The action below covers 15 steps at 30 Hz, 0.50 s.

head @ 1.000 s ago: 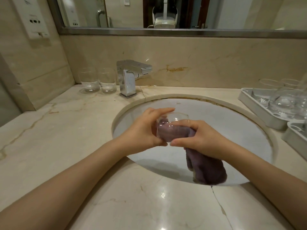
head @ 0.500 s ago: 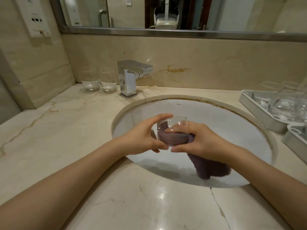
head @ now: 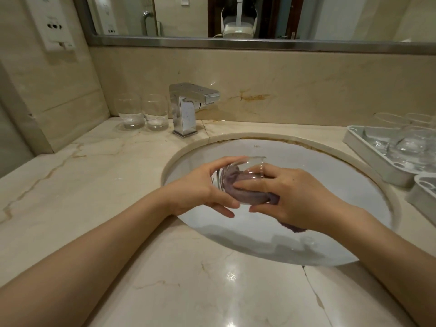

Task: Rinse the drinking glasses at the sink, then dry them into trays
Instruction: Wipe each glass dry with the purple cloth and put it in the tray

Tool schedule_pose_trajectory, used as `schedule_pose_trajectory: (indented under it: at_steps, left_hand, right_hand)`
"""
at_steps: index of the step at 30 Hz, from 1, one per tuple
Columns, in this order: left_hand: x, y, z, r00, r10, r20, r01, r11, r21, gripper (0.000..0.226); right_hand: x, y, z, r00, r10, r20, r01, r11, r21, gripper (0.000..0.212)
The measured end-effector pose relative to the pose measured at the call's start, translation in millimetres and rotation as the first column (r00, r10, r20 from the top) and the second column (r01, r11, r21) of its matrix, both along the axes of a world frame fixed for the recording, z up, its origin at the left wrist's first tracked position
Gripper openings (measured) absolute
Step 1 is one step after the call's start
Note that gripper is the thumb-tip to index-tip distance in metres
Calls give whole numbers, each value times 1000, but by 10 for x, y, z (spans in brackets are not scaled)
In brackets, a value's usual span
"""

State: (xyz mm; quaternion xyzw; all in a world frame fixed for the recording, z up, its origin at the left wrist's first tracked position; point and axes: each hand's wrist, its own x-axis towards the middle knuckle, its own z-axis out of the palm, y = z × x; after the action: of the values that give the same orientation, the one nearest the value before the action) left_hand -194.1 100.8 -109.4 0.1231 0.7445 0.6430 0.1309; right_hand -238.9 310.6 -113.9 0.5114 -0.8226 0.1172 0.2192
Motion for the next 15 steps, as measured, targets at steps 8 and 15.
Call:
schedule_pose_trajectory:
  at_steps: [8, 15]
  left_hand:
    - [-8, 83, -95, 994, 56, -94, -68, 989, -129, 81]
    - [-6, 126, -173, 830, -5, -558, -277, 864, -420, 89]
  right_hand:
    - [52, -54, -31, 824, -55, 564, 114, 991, -70, 44]
    - [52, -26, 146, 309, 143, 940, 248, 942, -225, 26]
